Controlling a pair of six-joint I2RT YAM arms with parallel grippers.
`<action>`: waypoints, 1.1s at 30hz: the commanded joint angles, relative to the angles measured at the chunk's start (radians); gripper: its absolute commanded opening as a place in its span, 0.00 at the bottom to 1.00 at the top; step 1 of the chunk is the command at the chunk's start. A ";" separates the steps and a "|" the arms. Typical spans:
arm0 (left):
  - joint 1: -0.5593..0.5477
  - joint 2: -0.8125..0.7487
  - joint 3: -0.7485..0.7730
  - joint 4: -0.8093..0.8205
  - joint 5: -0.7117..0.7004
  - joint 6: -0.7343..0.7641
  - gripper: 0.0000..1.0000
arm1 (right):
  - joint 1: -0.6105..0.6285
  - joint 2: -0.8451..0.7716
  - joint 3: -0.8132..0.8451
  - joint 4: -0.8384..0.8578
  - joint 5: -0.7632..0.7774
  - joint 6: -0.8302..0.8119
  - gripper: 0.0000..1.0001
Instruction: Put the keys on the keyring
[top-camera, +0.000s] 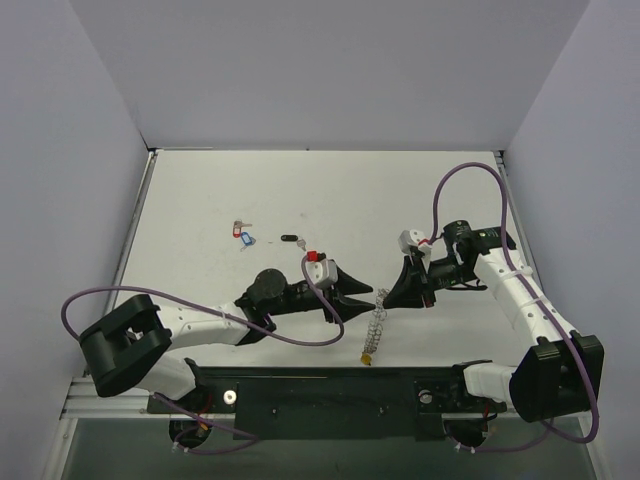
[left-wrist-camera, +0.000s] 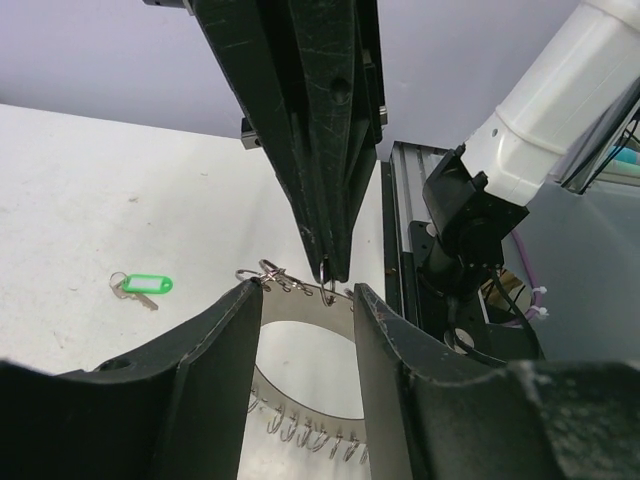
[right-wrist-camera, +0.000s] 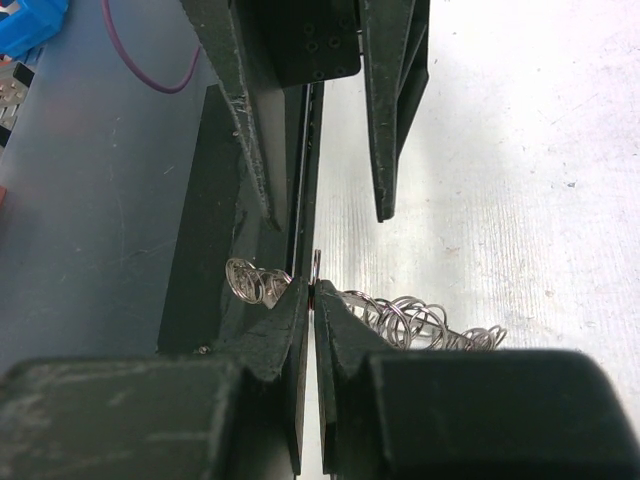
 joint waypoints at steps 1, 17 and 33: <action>-0.007 0.017 0.033 0.094 0.034 -0.014 0.51 | -0.008 -0.027 0.021 -0.041 -0.058 -0.010 0.00; -0.016 0.084 0.078 0.110 0.058 -0.032 0.38 | -0.009 -0.033 0.018 -0.041 -0.058 -0.009 0.00; -0.024 0.103 0.096 0.070 0.081 -0.027 0.25 | -0.009 -0.036 0.018 -0.041 -0.058 -0.009 0.00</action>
